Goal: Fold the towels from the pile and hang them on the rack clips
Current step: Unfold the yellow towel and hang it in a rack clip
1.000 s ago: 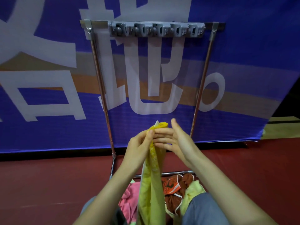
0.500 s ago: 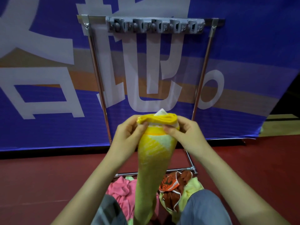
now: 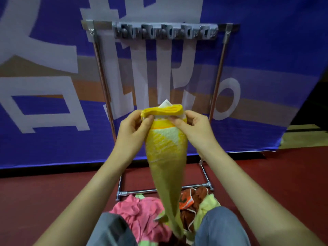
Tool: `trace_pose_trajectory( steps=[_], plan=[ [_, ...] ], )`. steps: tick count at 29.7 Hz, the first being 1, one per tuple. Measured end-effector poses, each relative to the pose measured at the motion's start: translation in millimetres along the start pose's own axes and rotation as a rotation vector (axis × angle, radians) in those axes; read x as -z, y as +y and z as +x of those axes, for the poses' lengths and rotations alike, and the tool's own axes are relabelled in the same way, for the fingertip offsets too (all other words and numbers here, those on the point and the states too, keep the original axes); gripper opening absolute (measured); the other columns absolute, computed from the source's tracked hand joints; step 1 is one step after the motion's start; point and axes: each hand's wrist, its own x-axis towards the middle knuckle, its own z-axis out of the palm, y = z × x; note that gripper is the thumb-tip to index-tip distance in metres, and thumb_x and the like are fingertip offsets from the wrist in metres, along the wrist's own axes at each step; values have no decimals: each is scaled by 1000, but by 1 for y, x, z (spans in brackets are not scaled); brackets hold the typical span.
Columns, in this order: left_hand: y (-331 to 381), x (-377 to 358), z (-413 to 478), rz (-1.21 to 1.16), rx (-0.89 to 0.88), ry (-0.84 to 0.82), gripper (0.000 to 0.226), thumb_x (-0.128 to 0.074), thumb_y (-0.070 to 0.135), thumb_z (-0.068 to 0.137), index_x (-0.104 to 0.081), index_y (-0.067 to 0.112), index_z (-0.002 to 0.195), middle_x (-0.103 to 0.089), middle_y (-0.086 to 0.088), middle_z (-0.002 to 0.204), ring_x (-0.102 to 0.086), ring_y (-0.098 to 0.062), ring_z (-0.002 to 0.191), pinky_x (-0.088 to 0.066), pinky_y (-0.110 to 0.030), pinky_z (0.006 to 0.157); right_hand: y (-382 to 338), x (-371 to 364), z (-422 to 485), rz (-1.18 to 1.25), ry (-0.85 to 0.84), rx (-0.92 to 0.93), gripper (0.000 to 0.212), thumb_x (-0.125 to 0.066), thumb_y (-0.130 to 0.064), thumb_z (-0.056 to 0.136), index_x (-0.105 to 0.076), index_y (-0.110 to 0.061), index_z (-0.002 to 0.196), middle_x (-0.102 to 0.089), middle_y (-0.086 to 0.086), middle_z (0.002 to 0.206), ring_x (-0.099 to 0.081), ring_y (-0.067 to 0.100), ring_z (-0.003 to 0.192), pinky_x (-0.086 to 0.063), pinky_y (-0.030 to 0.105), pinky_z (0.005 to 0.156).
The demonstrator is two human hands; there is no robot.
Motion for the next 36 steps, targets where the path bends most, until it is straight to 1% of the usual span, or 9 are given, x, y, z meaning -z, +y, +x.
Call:
trace_pose_trajectory(
  steps=[4,10,14,16,20,25,29,32,36],
  plan=[
    [6,-2,7,-74,90,-101,9,-56,22,86,-58,25,79,-58,-2,74,-56,-3,65,-48,-23,62,-10,1,8,38,-5,2,5,-63,-5,80,-64,0,79,-60,15,78,-56,21,76,-46,31,69],
    [12,-4,8,-95,57,-8,20,-51,16,88,-62,23,72,-59,6,61,-54,-2,59,-46,-17,54,14,13,-8,120,-135,-69,14,-56,-5,84,-60,-16,91,-64,-7,83,-63,-5,70,-50,12,65],
    [11,1,7,-61,95,31,22,-51,18,88,-60,19,68,-55,-4,65,-51,-8,60,-45,-21,55,63,9,-41,-19,-278,-221,25,-50,3,86,-55,10,109,-67,-15,78,-61,-11,64,-48,7,63],
    [8,5,5,-10,145,5,22,-52,20,88,-58,18,67,-53,-8,69,-52,-10,62,-45,-24,56,73,6,-45,-16,-295,-253,23,-47,2,88,-55,12,107,-68,-16,65,-62,-9,61,-48,8,62],
    [13,24,11,-6,311,-116,6,-59,24,84,-61,19,82,-64,1,73,-62,-8,64,-51,-19,49,68,-2,-40,100,-348,-299,17,-45,-3,90,-58,-6,100,-66,-8,82,-64,-6,66,-50,10,67],
    [36,43,36,228,390,-290,34,-70,42,58,-65,24,86,-65,7,70,-63,-2,57,-48,-18,50,72,-9,-39,114,-401,-316,13,-50,-7,89,-57,-7,100,-70,-17,67,-64,-5,68,-49,11,65],
    [42,40,43,465,262,-295,17,-70,29,75,-59,20,67,-60,4,66,-57,-6,60,-44,-17,52,71,-14,-40,132,-436,-317,16,-48,-4,89,-58,-14,95,-70,-19,68,-64,-6,70,-49,11,65],
    [39,41,44,487,97,-189,22,-68,23,77,-54,20,60,-54,5,59,-50,-4,55,-37,-7,43,77,-11,-43,160,-391,-378,14,-50,-6,88,-59,-16,92,-71,-17,68,-65,-5,69,-49,11,63],
    [35,56,50,508,-37,-26,28,-70,22,75,-50,19,55,-49,4,54,-45,0,47,-35,-12,45,103,-6,-67,146,-457,-491,7,-56,-12,87,-60,-14,93,-71,-17,65,-63,-6,65,-48,11,63]
  ],
)
